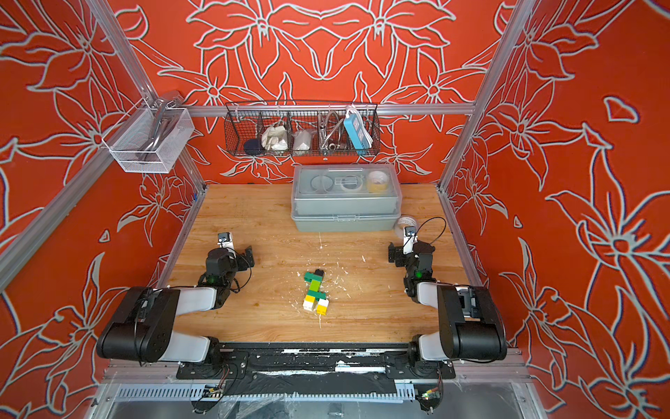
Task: Assemble a giraffe with lego
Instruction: Reset both arms
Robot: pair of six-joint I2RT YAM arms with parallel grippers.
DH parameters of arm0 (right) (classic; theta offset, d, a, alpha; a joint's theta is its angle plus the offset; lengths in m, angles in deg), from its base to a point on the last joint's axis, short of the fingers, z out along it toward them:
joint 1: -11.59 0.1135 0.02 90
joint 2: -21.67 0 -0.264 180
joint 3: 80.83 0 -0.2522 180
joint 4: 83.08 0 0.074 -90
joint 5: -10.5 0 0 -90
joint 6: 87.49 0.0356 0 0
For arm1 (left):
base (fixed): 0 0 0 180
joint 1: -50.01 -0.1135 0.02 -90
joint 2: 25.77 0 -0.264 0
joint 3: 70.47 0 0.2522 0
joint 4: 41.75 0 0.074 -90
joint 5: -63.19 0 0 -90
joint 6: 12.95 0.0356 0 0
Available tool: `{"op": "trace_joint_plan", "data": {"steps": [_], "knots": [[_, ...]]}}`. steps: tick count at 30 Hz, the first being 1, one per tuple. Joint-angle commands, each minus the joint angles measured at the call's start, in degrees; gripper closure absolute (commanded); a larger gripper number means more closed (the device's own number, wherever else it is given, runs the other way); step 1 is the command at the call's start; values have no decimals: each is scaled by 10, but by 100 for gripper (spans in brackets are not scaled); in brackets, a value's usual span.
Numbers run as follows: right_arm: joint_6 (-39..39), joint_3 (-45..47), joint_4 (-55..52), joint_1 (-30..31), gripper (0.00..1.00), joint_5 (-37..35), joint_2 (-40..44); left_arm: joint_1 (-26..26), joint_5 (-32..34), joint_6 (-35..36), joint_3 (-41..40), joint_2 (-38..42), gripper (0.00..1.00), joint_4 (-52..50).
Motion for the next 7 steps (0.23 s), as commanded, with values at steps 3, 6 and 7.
{"op": "trace_joint_plan", "data": {"steps": [3, 6, 7], "knots": [[7, 5, 8, -1, 0, -9, 2, -4, -5, 7, 1, 7, 0, 12], [7, 7, 10, 0, 0, -10, 5, -4, -5, 7, 1, 8, 0, 11], [7, 6, 10, 0, 0, -10, 4, -4, -5, 7, 1, 7, 0, 11]]}}
